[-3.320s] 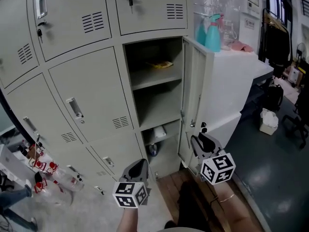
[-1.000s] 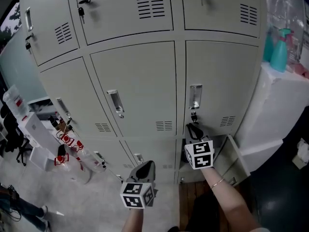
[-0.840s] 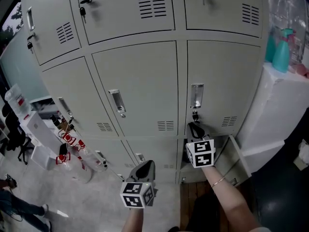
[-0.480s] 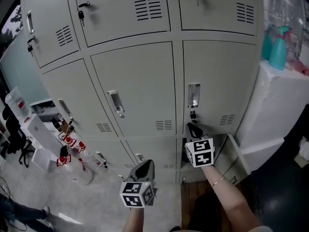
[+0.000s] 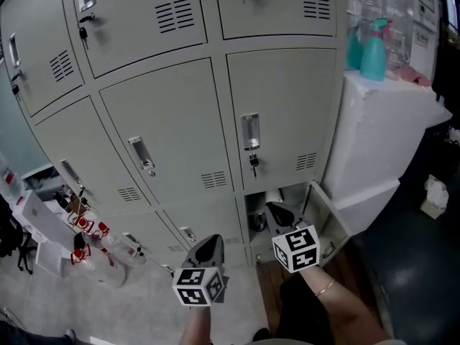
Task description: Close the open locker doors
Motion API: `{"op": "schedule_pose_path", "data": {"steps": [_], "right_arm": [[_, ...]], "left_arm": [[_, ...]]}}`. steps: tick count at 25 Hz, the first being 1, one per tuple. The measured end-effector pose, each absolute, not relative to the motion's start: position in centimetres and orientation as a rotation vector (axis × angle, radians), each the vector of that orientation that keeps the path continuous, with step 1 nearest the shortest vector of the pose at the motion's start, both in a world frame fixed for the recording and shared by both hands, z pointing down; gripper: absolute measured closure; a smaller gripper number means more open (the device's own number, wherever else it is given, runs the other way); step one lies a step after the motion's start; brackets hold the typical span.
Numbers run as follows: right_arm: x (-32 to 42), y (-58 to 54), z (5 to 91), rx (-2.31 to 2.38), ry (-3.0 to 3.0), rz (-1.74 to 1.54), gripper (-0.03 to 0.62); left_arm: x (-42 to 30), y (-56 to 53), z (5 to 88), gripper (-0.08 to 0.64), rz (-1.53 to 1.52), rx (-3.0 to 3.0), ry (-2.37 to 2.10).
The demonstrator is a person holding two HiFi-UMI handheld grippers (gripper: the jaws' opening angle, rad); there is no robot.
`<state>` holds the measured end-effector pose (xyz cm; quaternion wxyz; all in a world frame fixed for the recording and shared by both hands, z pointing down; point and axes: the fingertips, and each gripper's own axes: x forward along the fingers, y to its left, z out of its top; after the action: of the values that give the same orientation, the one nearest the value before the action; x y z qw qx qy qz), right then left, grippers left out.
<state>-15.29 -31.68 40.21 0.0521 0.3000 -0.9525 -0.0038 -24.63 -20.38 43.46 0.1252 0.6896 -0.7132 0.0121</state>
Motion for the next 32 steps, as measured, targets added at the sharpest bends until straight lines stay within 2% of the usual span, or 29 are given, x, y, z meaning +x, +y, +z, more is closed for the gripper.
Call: {"op": "schedule_pose_path", "data": {"steps": [18, 32], "right_arm": [[6.4, -27.9, 43.6, 1.479, -2.677, 0.208, 0.560], [13.4, -27.4, 48.4, 1.656, -2.512, 0.384, 0.512]], "left_arm": [[-12.4, -22.8, 45.1, 0.540, 0.132, 2.283, -1.748], [-6.4, -23.7, 48.1, 0.540, 0.190, 2.361, -1.543]]}}
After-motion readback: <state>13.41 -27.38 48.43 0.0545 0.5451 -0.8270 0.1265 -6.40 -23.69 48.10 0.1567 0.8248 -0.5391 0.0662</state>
